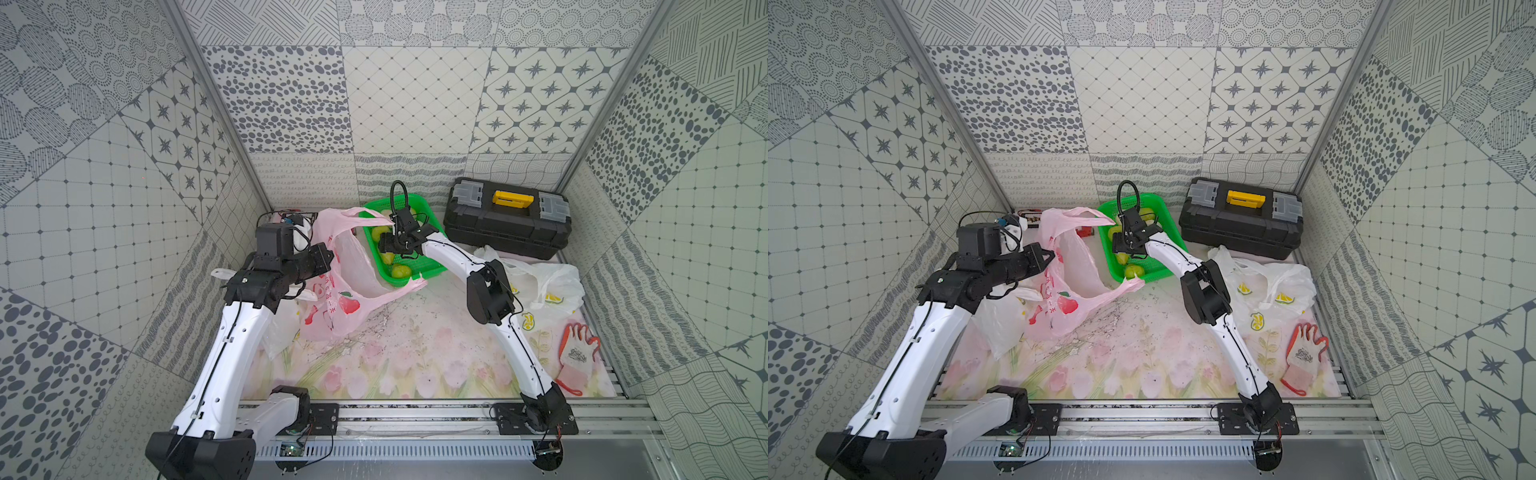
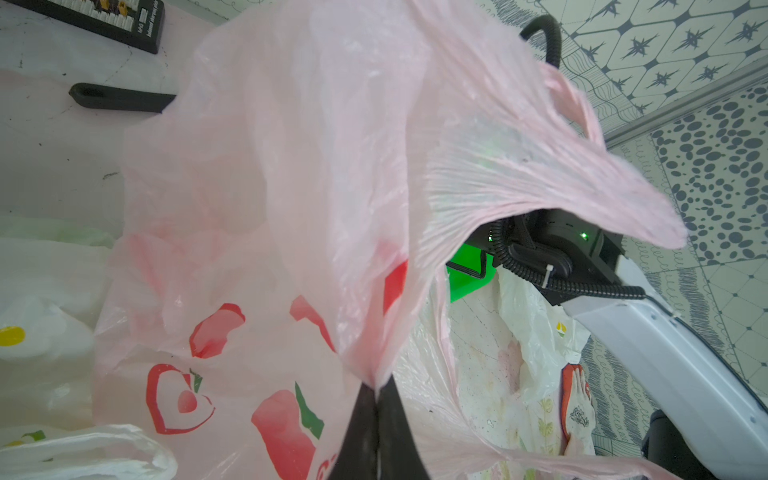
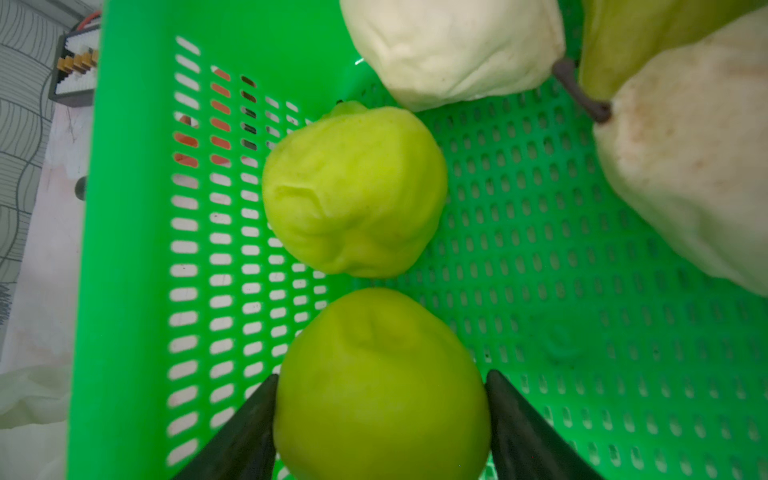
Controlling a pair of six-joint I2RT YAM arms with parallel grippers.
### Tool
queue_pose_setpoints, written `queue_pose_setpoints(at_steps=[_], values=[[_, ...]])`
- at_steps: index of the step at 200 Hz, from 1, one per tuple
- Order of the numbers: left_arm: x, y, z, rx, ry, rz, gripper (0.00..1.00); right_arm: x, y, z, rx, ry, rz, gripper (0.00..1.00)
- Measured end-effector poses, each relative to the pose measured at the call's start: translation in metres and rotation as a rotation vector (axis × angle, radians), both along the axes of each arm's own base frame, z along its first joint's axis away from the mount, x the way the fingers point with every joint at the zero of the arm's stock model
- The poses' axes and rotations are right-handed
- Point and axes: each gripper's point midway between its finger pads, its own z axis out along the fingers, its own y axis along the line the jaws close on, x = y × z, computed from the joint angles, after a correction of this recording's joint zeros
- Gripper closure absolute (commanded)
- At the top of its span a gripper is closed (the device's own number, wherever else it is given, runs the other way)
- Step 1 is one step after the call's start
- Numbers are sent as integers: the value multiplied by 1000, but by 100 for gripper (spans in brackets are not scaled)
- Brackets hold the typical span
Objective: Place the pears into plastic bags & tie knots
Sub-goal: Pick up the pear from the basket.
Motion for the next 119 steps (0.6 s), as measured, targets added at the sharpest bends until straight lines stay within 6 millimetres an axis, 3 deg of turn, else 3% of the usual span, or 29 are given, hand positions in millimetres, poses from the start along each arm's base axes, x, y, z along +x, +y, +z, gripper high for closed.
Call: queue_pose_setpoints(at_steps=[27,66,85,119], values=[[-1,-2,-4,-11,13,-5,100,0,-2,-1,13,11,8,52],[-1,-3,-12,-29,35,-1,100,-28,-30,12,19,37,16,56],[1,-5,-22,-41,61,5,100,-46,-50,42,53,5,10,56],[2,-13,-38,-54,103,-5,100,-96,-90,111,161,-99,4,56]])
